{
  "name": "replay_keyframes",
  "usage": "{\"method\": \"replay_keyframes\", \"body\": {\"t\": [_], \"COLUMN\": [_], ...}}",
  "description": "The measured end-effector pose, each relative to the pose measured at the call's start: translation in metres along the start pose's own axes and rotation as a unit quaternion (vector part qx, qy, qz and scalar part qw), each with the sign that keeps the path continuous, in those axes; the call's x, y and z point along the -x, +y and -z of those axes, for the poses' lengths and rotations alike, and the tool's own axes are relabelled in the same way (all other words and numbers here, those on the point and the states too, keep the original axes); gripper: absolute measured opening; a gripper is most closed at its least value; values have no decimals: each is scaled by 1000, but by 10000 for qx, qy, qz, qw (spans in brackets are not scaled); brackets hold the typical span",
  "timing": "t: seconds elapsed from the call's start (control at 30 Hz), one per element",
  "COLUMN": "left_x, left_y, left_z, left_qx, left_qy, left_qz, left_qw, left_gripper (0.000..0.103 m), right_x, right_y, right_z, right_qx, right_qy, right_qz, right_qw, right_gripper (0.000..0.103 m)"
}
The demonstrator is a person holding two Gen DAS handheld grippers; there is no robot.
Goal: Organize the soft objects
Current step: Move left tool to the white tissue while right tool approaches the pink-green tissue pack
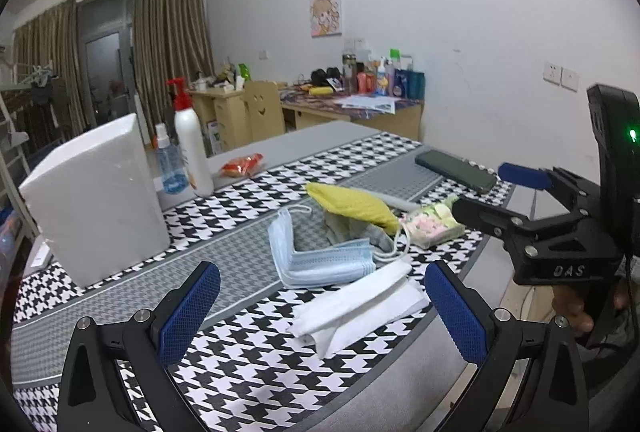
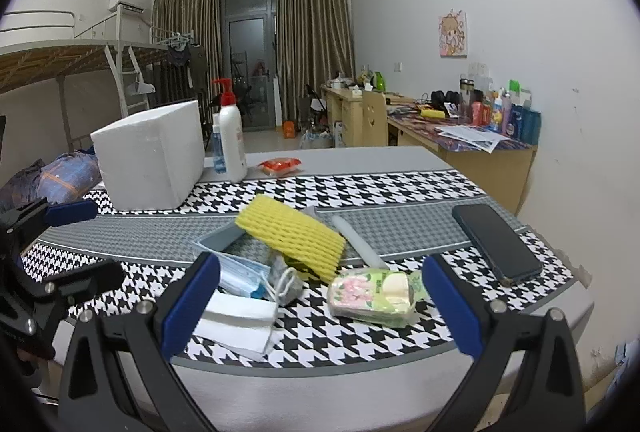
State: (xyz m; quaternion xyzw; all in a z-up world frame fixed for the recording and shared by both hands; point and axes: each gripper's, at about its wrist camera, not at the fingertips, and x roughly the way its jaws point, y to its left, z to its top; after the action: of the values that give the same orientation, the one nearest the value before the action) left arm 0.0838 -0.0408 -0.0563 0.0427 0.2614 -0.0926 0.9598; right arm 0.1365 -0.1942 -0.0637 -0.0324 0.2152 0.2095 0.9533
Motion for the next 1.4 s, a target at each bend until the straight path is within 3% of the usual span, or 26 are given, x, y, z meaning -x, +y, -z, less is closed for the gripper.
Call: {"method": "replay_keyframes", "body": {"t": [0.53,0.93,1.4], "left_x": [-44,-67,-89], "left_y": [-14,-14,-12], "left_z": [11,16,20], "left_qx": [-432,-461,-614], "left_qy": [669,1016,1459], "left_qz": [603,596,666], "left_qw": [9950,9920,9851], "left_gripper": [102,102,100], "right_x": [-33,-64,-81], "right_y": [-19,-32,-41], "right_z": [13,24,31], "right_qx": [-220,-431,-567], "right_qy": [476,942,1160], "right_qz": [241,406,441], "right_qw": [9983,9938,9907], "right_gripper": [102,102,99]}}
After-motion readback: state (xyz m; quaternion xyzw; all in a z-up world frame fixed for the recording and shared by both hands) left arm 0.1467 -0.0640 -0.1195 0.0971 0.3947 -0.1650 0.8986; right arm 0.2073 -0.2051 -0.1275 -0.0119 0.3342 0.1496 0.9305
